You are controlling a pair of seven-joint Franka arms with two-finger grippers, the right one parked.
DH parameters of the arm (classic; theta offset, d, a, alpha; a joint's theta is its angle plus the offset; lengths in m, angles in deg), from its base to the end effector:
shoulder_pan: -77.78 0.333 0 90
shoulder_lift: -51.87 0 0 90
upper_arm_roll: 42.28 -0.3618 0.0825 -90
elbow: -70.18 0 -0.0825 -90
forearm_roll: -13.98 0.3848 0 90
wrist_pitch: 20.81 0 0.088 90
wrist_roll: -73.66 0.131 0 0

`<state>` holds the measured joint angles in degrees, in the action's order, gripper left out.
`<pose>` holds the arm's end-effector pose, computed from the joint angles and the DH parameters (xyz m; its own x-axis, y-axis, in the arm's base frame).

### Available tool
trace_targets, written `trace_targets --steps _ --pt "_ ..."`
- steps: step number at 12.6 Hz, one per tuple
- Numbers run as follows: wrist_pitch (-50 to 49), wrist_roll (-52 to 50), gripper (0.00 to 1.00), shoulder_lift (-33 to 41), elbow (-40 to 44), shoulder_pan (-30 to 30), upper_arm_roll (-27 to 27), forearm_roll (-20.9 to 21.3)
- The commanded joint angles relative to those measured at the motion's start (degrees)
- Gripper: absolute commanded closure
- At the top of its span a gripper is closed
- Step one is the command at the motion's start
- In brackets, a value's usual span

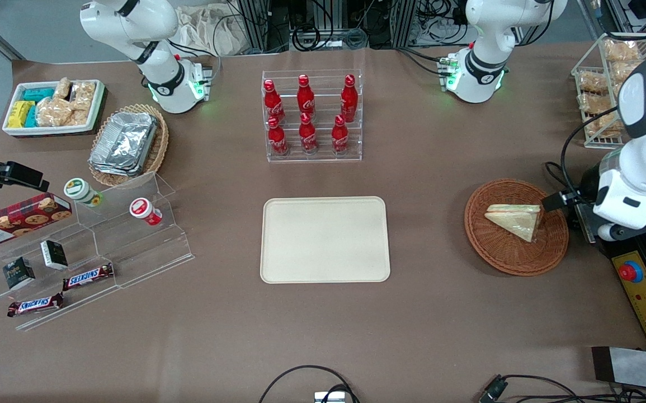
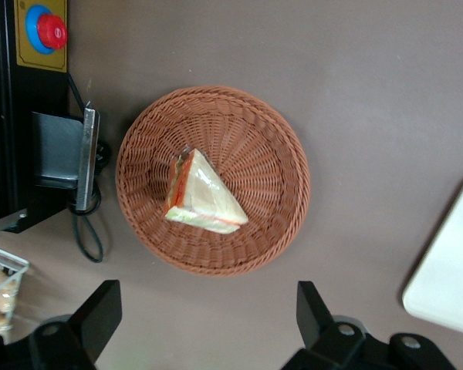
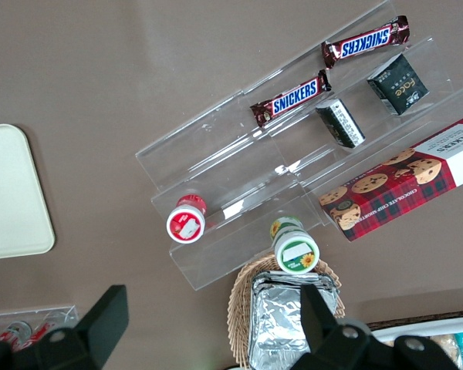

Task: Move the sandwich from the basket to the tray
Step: 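Move the left gripper over the wrapped sandwich in the wicker basket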

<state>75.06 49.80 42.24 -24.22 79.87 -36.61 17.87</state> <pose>0.6032 -0.0255 0.5211 0.9344 0.3391 -0.1092 0.3287 -0.9389 -0.1022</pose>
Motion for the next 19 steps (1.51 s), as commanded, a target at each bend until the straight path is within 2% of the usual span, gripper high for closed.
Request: trace_targets --steps 1,3,7,9,13,16,19 --pt "6.7 -4.3 0.0 4.3 -9.6 2.5 -0.1 -2.3" --pt "14.7 -4.7 0.0 7.7 -18.0 5.4 -0.1 -5.6" --pt "28.0 -5.6 0.0 10.5 -31.3 8.3 -0.1 -7.5" --pt "31.4 -5.8 0.0 10.2 -33.6 8.5 -0.1 -9.7" --pt "42.4 -8.8 0.0 9.5 -40.1 9.3 -0.1 -10.3" --pt "47.0 -8.9 0.0 7.3 -41.5 9.6 -0.1 -13.5" --pt "52.4 -8.9 0.0 5.6 -43.5 9.6 -0.1 -14.6"
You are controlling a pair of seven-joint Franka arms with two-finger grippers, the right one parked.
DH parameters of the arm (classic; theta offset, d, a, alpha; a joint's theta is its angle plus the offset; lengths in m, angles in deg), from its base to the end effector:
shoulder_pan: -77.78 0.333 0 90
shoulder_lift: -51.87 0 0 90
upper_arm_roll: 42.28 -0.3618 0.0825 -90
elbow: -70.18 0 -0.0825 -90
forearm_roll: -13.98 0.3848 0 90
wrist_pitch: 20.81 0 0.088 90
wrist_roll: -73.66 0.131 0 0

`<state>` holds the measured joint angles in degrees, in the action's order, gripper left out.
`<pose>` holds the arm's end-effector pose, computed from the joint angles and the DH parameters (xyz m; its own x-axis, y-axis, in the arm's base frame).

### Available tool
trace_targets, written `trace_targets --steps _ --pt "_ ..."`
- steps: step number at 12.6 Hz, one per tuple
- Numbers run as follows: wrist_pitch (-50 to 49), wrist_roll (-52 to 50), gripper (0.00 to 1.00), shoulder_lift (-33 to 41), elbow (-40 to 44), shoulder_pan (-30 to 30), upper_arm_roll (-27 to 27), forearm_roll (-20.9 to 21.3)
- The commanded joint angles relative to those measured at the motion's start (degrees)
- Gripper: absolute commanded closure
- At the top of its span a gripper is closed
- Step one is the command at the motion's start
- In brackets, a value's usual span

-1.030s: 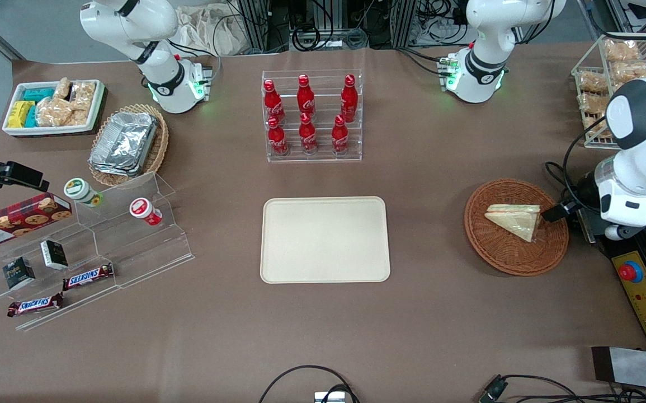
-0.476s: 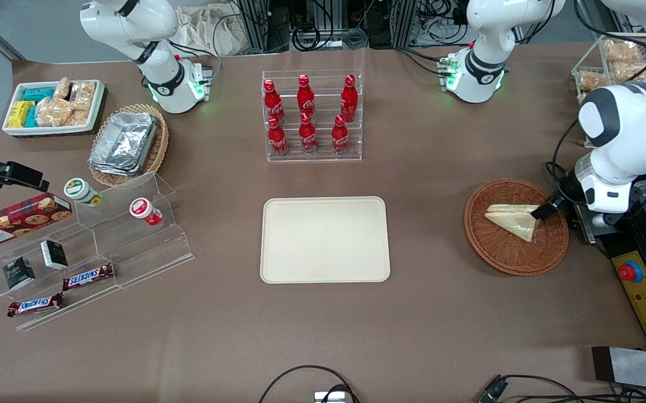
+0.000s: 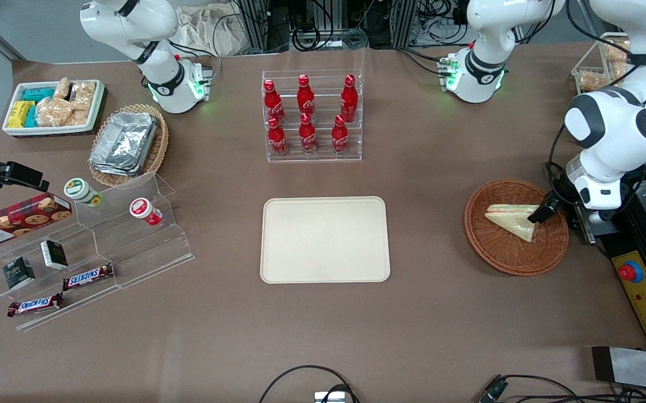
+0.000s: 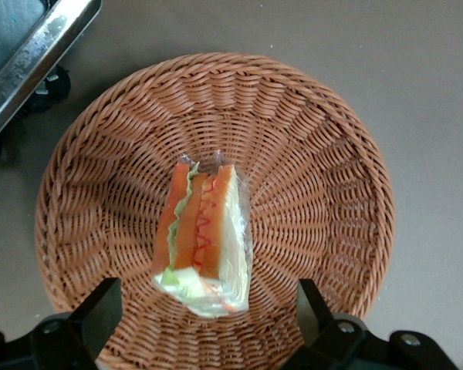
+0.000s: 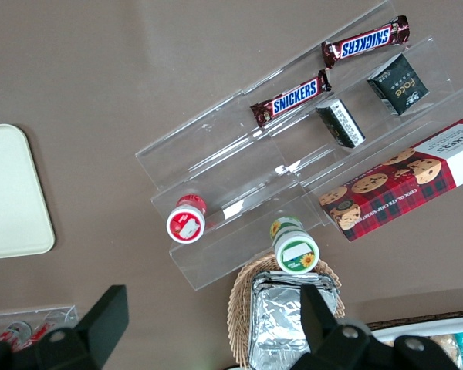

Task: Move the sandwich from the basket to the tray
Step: 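Lower the left gripper and close it on the wrapped sandwich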

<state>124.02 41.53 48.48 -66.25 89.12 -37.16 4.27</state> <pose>0.5112 0.0552 0.3259 0.6934 0.7205 0.0065 0.7129 -0.6874 0.1387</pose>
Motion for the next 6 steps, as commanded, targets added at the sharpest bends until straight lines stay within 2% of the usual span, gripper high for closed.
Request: trace_targets --steps 1,6 --pt "4.7 -0.7 0.0 -1.1 -1.7 0.4 0.4 -1.0" --pt "9.1 -2.4 0.0 -4.3 -2.2 0.3 0.5 -1.2"
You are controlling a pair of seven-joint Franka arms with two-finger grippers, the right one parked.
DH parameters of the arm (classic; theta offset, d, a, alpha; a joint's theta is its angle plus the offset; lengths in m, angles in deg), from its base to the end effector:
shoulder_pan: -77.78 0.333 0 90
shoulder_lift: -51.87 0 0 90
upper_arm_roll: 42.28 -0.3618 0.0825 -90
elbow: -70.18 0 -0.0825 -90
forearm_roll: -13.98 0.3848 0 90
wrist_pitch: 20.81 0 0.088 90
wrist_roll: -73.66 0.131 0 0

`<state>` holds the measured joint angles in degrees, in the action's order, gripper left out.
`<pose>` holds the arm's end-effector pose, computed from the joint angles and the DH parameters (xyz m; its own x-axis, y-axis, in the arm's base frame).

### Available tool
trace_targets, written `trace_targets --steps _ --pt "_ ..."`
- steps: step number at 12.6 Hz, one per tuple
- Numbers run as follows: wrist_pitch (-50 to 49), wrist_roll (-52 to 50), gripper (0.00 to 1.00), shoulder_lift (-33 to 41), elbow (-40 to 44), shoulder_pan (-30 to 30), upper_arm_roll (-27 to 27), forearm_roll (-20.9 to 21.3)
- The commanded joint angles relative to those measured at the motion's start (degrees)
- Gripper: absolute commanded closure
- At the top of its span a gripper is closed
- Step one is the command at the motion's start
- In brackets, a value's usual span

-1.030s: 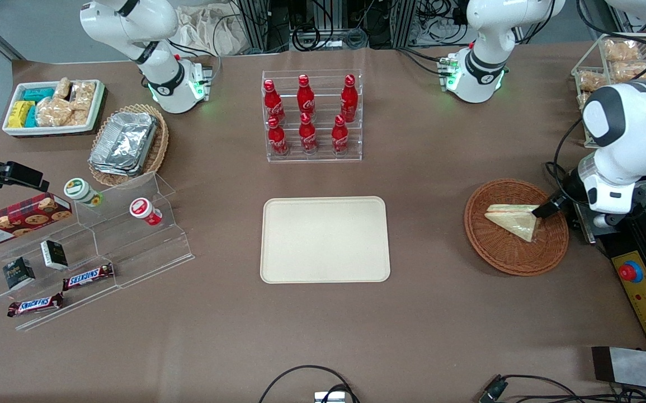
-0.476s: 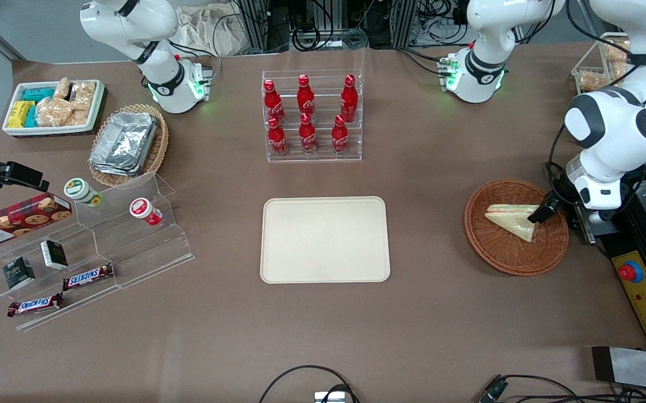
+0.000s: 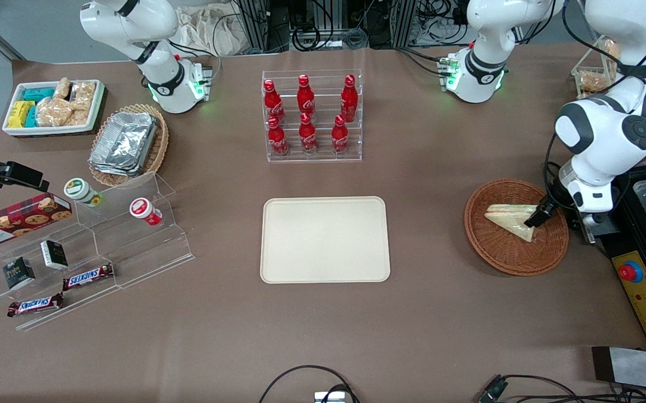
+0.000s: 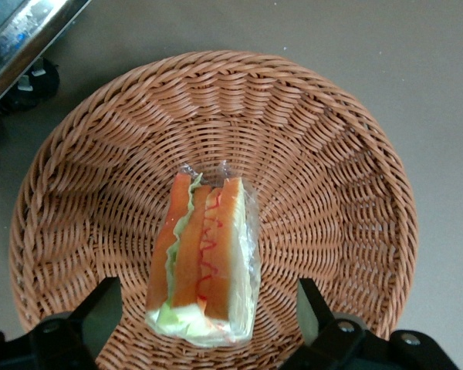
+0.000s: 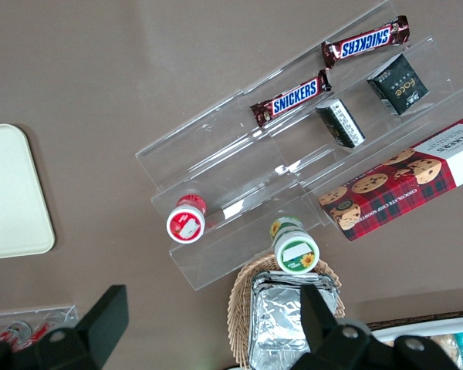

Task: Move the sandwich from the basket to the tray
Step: 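Lower the left gripper and close it on the wrapped sandwich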

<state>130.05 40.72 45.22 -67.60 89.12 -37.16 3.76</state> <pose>0.5135 0.0582 0.2976 0.6691 0.7428 0.0246 0.7320 -0.6643 0.1511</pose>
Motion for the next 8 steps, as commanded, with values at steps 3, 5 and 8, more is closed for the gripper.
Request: trace_targets --steps 3,5,8 --pt "6.4 -2.7 0.0 -2.8 -1.4 0.2 0.5 -0.7" --pt "6.5 -3.4 0.0 -3.2 -1.4 0.1 0.5 -0.7" --pt "6.5 -4.8 0.07 -3.2 -1.4 -0.2 0.6 -0.6"
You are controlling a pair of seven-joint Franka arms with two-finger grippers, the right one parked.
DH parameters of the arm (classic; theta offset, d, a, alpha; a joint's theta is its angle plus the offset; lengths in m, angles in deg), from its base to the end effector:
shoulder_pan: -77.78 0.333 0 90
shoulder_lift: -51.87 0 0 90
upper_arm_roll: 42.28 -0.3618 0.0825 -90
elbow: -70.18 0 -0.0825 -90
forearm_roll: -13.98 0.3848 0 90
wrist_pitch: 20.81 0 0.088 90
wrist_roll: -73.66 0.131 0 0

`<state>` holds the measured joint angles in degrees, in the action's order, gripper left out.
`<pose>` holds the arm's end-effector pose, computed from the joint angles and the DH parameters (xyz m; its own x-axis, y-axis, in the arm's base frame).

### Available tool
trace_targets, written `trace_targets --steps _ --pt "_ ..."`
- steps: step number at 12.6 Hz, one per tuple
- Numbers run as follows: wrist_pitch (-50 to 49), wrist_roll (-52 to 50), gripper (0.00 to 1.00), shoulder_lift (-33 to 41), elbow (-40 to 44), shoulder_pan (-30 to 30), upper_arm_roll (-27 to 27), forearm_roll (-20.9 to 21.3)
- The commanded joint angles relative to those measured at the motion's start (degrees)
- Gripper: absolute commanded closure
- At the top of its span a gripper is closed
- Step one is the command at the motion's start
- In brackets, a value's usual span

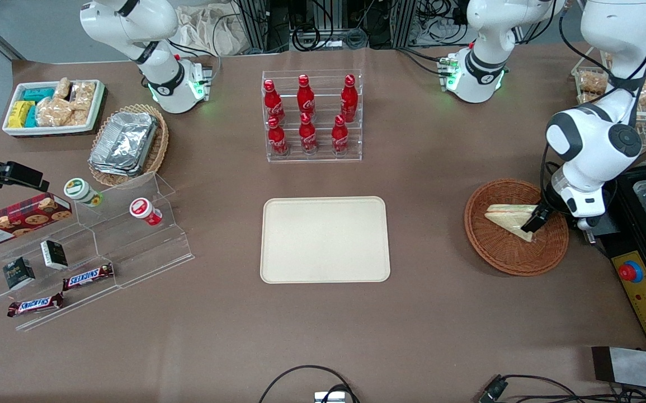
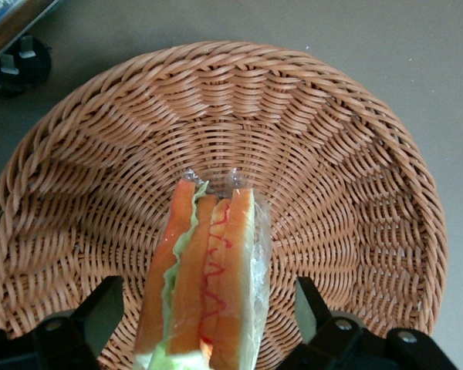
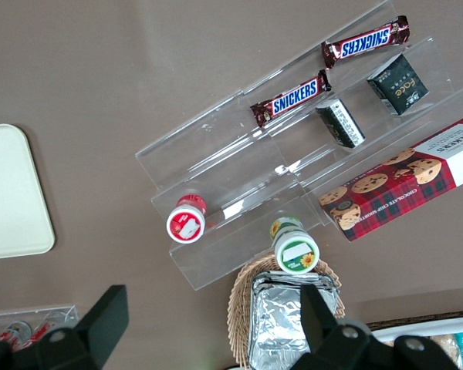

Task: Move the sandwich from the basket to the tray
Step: 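Lower the left gripper and close it on the wrapped sandwich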

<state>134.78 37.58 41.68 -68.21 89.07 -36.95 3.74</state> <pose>0.5160 0.0582 0.2700 0.6240 0.7809 0.0268 0.7693 -0.6200 0.1543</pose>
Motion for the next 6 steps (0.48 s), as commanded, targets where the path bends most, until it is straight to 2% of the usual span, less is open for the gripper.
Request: trace_targets --steps 1,2,3,4,5,6 --pt "1.6 -1.8 0.14 0.3 -0.8 -0.1 0.4 -0.6" --pt "1.6 -1.9 0.28 0.4 -0.9 -0.1 0.5 -0.6" --pt "1.6 -1.9 0.52 0.4 -0.9 -0.1 0.5 -0.6" --pt "1.6 -1.8 0.7 0.5 -0.9 -0.1 0.5 -0.6" --pt "1.6 -1.8 0.83 0.6 -1.0 -0.1 0.5 -0.6" --pt "1.6 -1.8 0.86 0.7 -1.1 -0.1 0.5 -0.6"
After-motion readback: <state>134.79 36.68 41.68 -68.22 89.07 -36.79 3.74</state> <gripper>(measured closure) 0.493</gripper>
